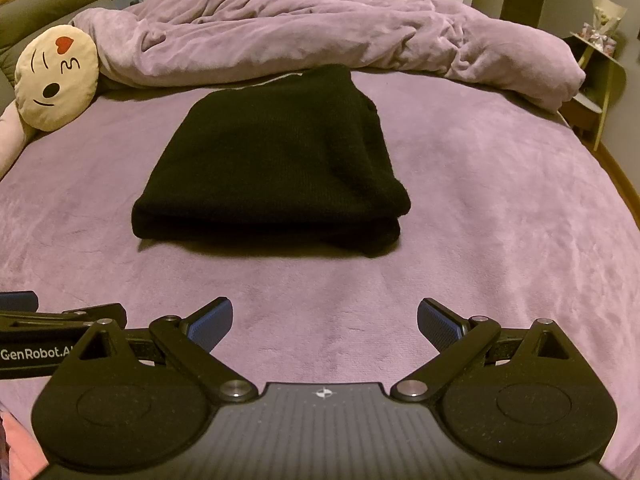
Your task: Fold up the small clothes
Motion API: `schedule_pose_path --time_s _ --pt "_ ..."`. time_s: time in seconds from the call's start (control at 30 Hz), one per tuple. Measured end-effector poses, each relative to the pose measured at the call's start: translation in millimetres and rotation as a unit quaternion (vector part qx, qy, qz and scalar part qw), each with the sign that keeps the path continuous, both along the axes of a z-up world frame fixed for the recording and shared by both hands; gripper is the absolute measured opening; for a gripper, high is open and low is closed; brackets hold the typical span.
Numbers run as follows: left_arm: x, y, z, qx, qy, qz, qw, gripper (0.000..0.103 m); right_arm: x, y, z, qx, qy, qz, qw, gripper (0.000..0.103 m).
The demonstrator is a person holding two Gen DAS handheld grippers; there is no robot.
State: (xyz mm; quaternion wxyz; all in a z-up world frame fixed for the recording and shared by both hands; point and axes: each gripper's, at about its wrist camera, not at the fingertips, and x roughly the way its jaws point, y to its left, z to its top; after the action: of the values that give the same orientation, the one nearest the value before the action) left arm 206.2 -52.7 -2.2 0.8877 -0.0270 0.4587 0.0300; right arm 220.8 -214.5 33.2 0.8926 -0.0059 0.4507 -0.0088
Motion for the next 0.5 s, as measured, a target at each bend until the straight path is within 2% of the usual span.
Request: schedule_pose_path --time_s 0.5 --pt "0.1 0.4 -0.1 0.003 0.001 -0.003 1.0000 0.103 -0.6 0.2 0.4 0.000 -0.001 -0.001 1.000 0.099"
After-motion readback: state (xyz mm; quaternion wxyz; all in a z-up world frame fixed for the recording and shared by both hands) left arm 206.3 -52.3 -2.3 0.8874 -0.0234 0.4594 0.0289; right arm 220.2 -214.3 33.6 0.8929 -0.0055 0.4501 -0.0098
